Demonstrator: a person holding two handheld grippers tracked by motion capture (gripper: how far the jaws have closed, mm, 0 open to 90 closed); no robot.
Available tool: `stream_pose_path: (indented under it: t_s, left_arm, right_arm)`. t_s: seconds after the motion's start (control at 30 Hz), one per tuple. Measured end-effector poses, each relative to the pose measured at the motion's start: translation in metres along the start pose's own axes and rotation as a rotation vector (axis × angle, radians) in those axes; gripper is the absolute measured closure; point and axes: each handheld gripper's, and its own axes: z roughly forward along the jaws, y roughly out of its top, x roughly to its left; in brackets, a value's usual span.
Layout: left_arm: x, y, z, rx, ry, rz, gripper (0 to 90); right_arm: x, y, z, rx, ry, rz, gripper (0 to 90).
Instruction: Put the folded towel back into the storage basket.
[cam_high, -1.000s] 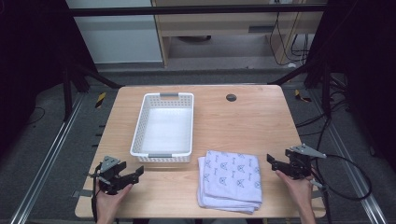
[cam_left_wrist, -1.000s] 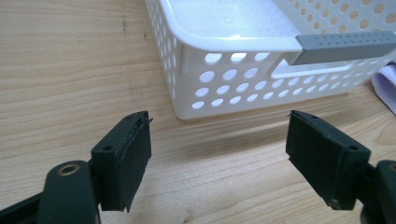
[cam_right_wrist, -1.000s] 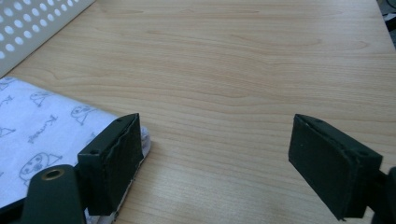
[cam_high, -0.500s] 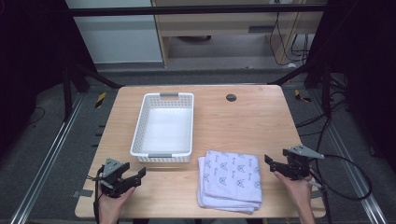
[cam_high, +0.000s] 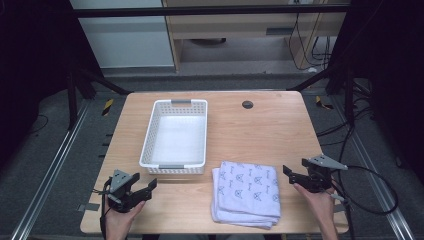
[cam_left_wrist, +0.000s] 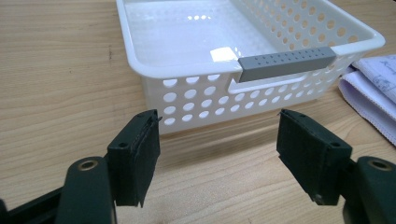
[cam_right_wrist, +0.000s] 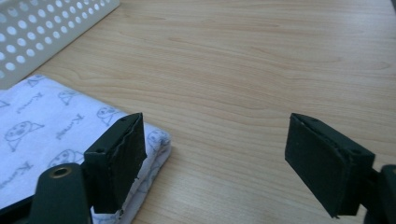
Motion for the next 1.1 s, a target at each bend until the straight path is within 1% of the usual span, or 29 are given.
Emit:
stream_pose_path:
  t_s: [0.07, 0.1, 0.2, 0.27, 0.33, 0.37, 0.5, 0.53, 0.63, 0.7, 0.8, 0.93, 0.97, 1.0, 1.1]
  left_arm:
    - [0.0, 0.001, 0.0, 0.001, 0.001, 0.006, 29.1]
    - [-0.001, 0.002, 0.0, 0.001, 0.002, 0.005, 29.0]
    - [-0.003, 0.004, 0.0, -0.001, -0.005, 0.007, 28.9]
    - [-0.006, 0.007, 0.0, -0.005, -0.012, 0.014, 28.7]
    - [-0.008, 0.01, -0.001, -0.009, -0.019, 0.021, 28.5]
    - [-0.009, 0.011, -0.001, -0.01, -0.019, 0.026, 28.3]
    - [-0.011, 0.016, -0.001, -0.016, -0.021, 0.029, 28.1]
    - [-0.011, 0.02, -0.002, -0.019, -0.025, 0.026, 28.0]
    - [-0.012, 0.023, -0.003, -0.026, -0.027, 0.029, 28.0]
    - [-0.014, 0.027, -0.005, -0.037, -0.031, 0.031, 28.0]
    - [-0.016, 0.031, -0.005, -0.041, -0.034, 0.034, 28.0]
    - [-0.023, 0.041, -0.004, -0.052, -0.044, 0.046, 28.0]
    - [-0.023, 0.041, -0.004, -0.052, -0.044, 0.046, 28.0]
    - [-0.028, 0.045, -0.003, -0.058, -0.05, 0.054, 28.0]
    - [-0.034, 0.049, 0.0, -0.06, -0.058, 0.071, 27.9]
  right_arm:
    - [0.001, 0.001, -0.001, 0.005, 0.007, 0.002, 22.3]
    - [0.001, 0.002, -0.001, 0.006, 0.006, -0.007, 22.4]
    - [0.003, 0.006, -0.002, -0.002, 0.009, -0.01, 22.6]
    - [0.005, 0.01, -0.003, -0.004, 0.009, -0.022, 23.0]
    - [0.006, 0.014, -0.004, -0.009, 0.014, -0.02, 23.5]
    - [0.005, 0.015, -0.005, -0.016, 0.011, -0.027, 23.6]
    - [0.006, 0.022, -0.011, -0.036, 0.027, -0.011, 24.3]
    - [0.007, 0.024, -0.012, -0.045, 0.037, -0.003, 24.6]
    - [0.007, 0.028, -0.015, -0.053, 0.041, -0.004, 24.8]
    - [0.008, 0.035, -0.018, -0.062, 0.038, -0.011, 25.0]
    - [0.008, 0.038, -0.019, -0.065, 0.044, -0.006, 25.3]
    - [0.011, 0.048, -0.021, -0.069, 0.047, -0.01, 26.0]
    - [0.011, 0.048, -0.021, -0.069, 0.047, -0.01, 26.0]
    - [0.012, 0.051, -0.021, -0.073, 0.051, -0.012, 26.6]
    - [0.014, 0.055, -0.021, -0.075, 0.056, -0.018, 27.3]
